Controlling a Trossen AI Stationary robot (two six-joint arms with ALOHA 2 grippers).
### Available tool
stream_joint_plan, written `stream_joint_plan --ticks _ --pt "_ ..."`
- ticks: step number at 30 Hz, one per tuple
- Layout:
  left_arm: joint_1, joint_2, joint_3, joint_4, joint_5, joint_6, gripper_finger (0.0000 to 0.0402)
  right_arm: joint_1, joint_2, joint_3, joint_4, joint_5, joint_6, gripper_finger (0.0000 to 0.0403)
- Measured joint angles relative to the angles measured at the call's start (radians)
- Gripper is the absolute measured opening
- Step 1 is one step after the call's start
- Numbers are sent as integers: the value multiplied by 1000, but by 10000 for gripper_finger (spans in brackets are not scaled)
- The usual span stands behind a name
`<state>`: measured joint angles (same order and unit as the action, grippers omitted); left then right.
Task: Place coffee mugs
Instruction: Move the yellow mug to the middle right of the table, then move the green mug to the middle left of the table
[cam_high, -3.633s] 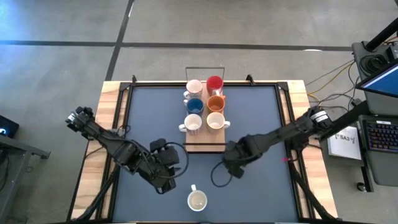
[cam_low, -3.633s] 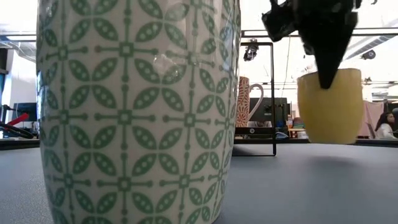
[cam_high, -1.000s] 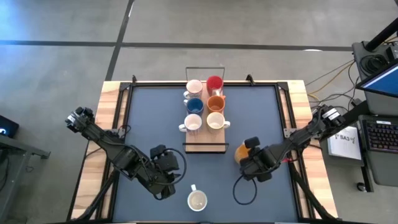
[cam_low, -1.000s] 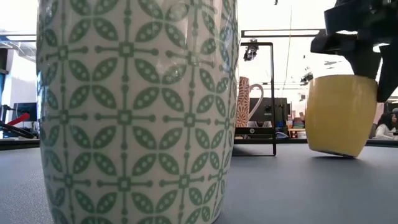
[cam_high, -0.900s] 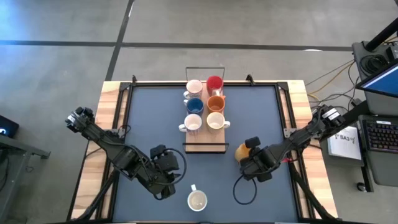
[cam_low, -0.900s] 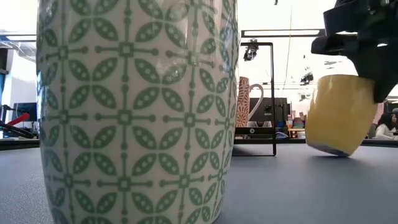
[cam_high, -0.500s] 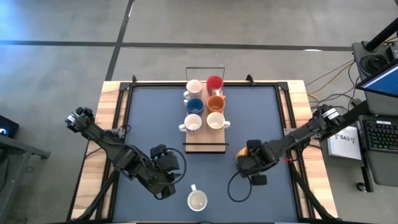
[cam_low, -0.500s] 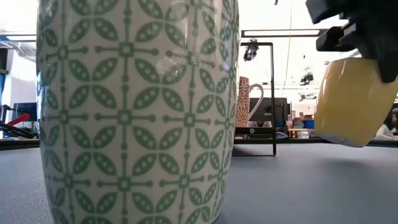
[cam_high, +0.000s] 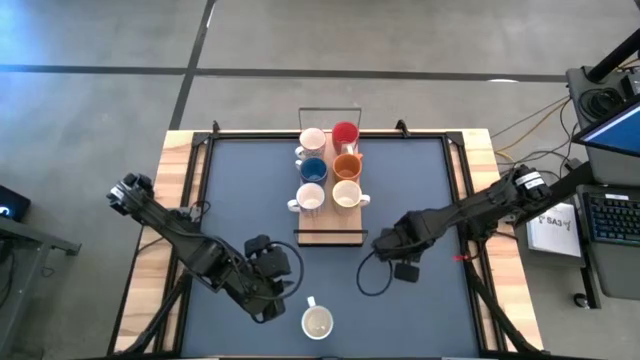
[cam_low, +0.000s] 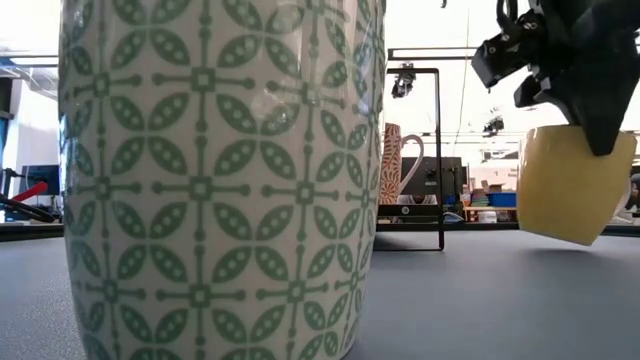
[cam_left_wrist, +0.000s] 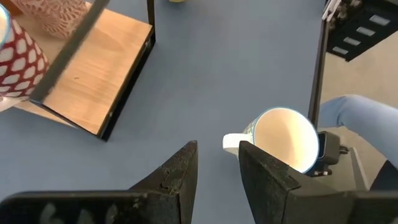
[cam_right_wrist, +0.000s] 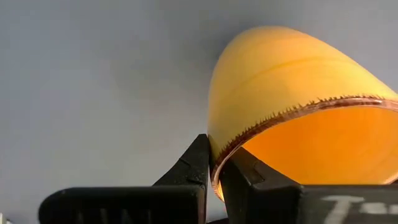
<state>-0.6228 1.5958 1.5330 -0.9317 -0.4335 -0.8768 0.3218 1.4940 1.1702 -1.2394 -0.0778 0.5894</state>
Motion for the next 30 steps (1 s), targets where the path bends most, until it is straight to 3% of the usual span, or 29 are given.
stream_joint_plan --ticks 8,20,24,30 --pt "1 56 0 20 40 0 100 0 0 -15 9 26 -9 17" --pt "-3 145 2 189 188 91 100 0 -13 -15 22 63 -38 101" --pt "-12 188 4 272 275 133 100 1 -38 -13 23 63 -21 111" --pt "-56 244 13 313 323 162 100 7 -112 16 63 100 6 113"
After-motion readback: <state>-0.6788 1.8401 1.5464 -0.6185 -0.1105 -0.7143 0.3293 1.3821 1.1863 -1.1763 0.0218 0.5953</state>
